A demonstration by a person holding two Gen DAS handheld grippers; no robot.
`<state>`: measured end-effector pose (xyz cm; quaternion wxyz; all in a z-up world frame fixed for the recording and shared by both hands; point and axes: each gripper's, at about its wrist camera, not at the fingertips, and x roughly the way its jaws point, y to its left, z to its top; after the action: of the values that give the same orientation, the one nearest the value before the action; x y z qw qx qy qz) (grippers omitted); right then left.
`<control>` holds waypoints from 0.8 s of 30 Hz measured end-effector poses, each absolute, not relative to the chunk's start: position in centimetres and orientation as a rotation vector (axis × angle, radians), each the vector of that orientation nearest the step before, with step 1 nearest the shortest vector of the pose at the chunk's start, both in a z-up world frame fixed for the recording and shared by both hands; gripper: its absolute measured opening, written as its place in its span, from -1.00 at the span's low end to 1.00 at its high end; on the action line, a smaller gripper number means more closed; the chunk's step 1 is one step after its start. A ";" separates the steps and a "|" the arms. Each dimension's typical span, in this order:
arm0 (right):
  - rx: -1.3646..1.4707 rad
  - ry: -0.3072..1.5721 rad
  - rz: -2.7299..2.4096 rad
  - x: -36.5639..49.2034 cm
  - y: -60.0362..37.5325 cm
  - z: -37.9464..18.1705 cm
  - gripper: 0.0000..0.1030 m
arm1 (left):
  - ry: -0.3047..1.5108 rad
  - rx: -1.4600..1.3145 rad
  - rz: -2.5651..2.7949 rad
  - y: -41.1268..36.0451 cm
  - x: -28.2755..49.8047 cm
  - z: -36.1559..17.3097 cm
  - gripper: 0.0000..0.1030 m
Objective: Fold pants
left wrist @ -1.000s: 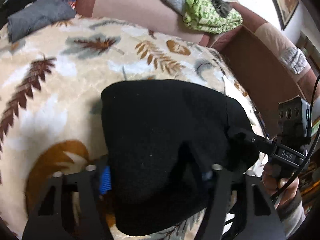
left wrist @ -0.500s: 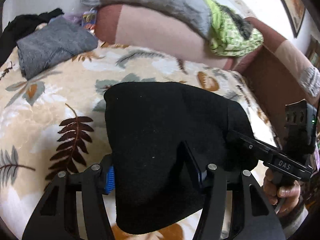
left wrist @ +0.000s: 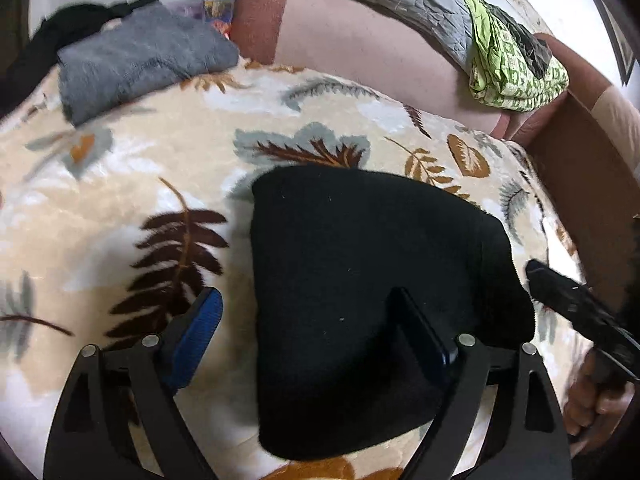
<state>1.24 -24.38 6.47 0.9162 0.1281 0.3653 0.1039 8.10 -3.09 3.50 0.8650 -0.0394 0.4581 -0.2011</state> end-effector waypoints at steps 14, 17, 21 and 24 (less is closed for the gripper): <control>0.166 0.844 0.201 1.3 -21.1 3.3 -0.24 | 0.957 -0.024 -0.384 -3.6 6.4 2.8 0.74; 0.179 0.830 0.215 0.8 -21.1 4.3 -0.17 | 0.950 -0.029 -0.373 -3.5 6.1 3.1 0.73; 0.175 0.787 0.180 0.0 -20.9 5.7 -0.16 | 0.918 -0.007 -0.363 -3.5 5.2 3.9 0.73; 0.195 0.768 0.148 -0.4 -20.9 6.2 -0.14 | 0.889 0.008 -0.346 -3.4 4.3 4.7 0.73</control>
<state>-0.35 -20.89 6.17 0.9199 0.0950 0.3737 0.0721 4.25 -3.37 4.68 0.8883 0.0039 0.4278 -0.1667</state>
